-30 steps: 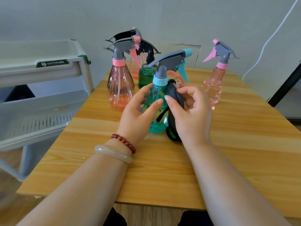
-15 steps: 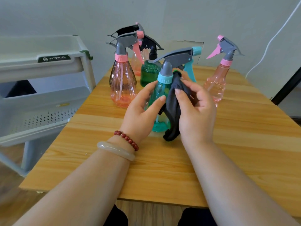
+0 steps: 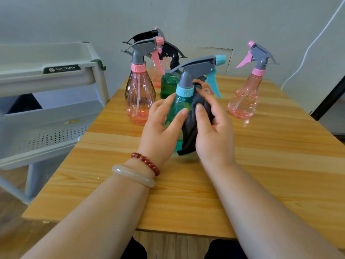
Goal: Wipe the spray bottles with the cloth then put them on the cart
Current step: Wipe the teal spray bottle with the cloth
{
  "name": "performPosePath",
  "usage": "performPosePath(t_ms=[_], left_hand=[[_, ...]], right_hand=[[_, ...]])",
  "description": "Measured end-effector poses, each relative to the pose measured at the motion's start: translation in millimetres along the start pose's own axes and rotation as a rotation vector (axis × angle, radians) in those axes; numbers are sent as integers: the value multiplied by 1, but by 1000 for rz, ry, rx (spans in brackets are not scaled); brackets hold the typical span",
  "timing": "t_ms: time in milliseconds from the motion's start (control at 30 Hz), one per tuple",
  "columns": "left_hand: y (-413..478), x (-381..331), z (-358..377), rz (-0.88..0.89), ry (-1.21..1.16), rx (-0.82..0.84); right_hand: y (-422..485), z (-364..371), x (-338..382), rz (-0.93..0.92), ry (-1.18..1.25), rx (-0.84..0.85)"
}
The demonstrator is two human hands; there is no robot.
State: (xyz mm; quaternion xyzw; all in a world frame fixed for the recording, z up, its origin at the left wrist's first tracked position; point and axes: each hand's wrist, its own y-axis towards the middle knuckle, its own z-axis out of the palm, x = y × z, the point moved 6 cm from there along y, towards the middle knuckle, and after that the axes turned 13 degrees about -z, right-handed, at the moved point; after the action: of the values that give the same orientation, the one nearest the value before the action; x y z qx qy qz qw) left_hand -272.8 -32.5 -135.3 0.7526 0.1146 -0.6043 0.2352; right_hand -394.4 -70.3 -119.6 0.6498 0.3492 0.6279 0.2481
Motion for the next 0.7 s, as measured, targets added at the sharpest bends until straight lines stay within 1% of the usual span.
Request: performPosePath(t_ms=[67,100,133,200,267,300,400,467,533,600,633,700], left_hand=[[-1,0,1,5,-6,2],[-1,0,2,5,-12,9],[-1,1,3,8,-10,13],[-1,0,2,20,5,7],[-1,-1,0,23,2,-3],[-2,-2,-1,21,-13,-7],[-4,-3,-1,18,-67,-8],[-5,-3,0,19,-88,8],[-5,-3,0,23,-100,18],[-5,-3,-1,28,-109,23],[-5,-3,-1,26,-108,27],[-5,-3,0,18,-106,29]], right_hand=[[1,3,7,-55,55,12],[1,7,8,-57,75,47],[1,10,6,-29,88,89],[1,13,-4,108,110,146],[0,10,-13,203,81,138],[1,8,-13,199,78,119],[3,5,2,39,130,68],[3,9,7,-22,144,106],[3,11,2,42,135,150],[1,8,-11,169,87,133],[0,4,-17,217,25,113],[1,-3,-21,241,-122,83]])
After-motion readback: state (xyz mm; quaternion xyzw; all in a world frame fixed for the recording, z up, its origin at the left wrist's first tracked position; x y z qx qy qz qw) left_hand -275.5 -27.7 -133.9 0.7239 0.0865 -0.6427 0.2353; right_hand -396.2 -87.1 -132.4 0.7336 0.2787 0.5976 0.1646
